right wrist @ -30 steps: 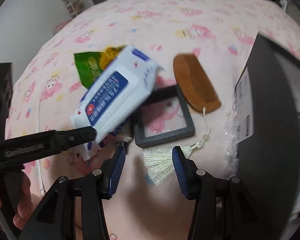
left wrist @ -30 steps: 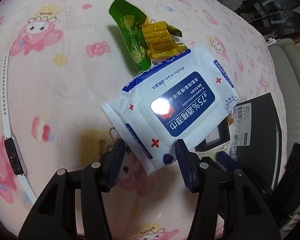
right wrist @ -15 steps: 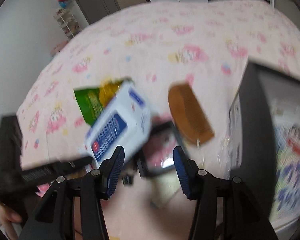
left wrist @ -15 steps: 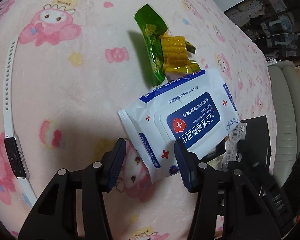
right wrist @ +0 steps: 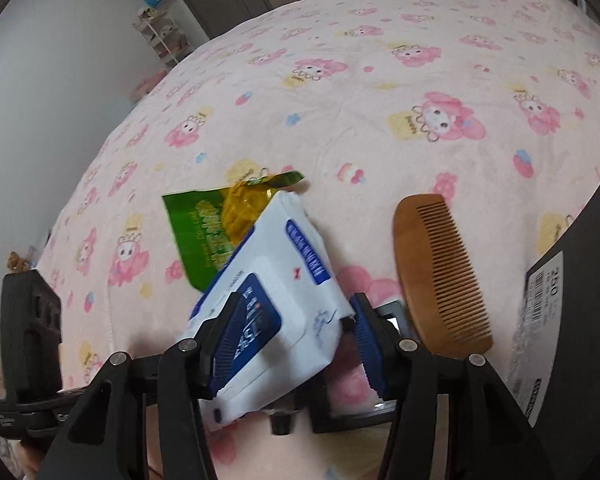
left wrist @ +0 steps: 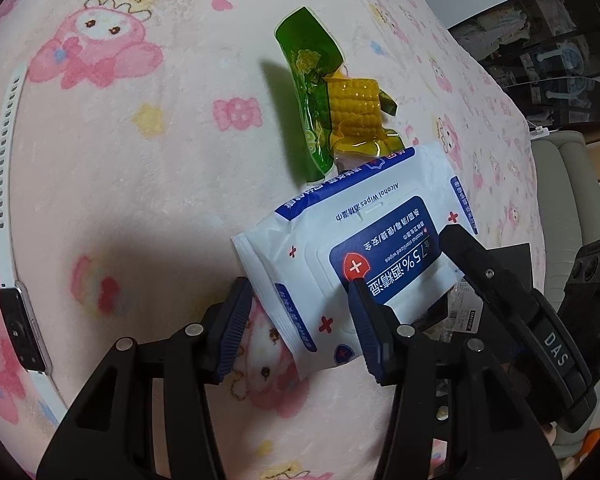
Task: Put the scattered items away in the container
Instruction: 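Lift the wipes pack with the left gripper toward the black box, then carry the white wipes pack with the left gripper toward the black box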
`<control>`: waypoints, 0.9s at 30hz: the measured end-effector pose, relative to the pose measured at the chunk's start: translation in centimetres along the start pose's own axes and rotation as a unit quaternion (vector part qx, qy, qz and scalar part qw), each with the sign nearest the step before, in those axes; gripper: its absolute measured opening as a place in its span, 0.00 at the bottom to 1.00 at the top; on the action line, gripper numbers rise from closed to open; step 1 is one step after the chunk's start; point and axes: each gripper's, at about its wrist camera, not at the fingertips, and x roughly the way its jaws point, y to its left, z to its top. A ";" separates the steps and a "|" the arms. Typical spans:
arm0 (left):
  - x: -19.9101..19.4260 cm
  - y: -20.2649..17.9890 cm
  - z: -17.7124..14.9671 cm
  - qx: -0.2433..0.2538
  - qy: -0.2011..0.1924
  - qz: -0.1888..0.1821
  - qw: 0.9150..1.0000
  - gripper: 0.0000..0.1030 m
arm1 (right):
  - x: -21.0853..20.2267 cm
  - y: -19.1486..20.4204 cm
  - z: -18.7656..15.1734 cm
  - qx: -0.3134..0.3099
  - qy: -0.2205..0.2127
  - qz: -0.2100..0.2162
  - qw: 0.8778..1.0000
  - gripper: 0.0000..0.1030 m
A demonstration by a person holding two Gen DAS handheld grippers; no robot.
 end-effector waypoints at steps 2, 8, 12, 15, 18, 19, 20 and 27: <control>-0.3 0.0 0.0 -0.001 -0.002 -0.002 1.000 0.49 | -0.6 0.8 -0.1 -0.018 -0.004 -0.013 1.000 0.42; -1.0 0.2 0.1 -0.006 -0.019 -0.010 1.000 0.49 | -2.4 3.7 -1.1 -0.067 0.003 -0.024 0.997 0.42; -2.2 0.0 -0.2 0.001 -0.037 -0.009 0.999 0.49 | -4.4 5.0 -2.5 -0.072 0.003 -0.011 0.997 0.42; -2.5 0.3 -0.3 -0.009 -0.038 -0.001 0.999 0.49 | -5.7 5.9 -3.7 -0.081 0.008 -0.016 0.997 0.42; -2.6 0.8 -0.2 -0.020 -0.047 0.028 0.998 0.49 | -6.5 5.8 -4.4 -0.068 0.024 -0.021 0.997 0.42; -2.6 0.9 -0.1 -0.023 -0.051 0.039 0.998 0.49 | -6.6 5.5 -4.4 -0.062 0.028 -0.024 0.997 0.43; -2.6 1.0 -0.1 -0.026 -0.053 0.047 0.997 0.49 | -6.6 5.1 -4.4 -0.057 0.030 -0.029 0.998 0.43; -1.9 1.0 -0.2 -0.021 -0.026 0.018 0.999 0.49 | -5.6 2.0 -3.5 -0.009 0.029 -0.069 0.997 0.43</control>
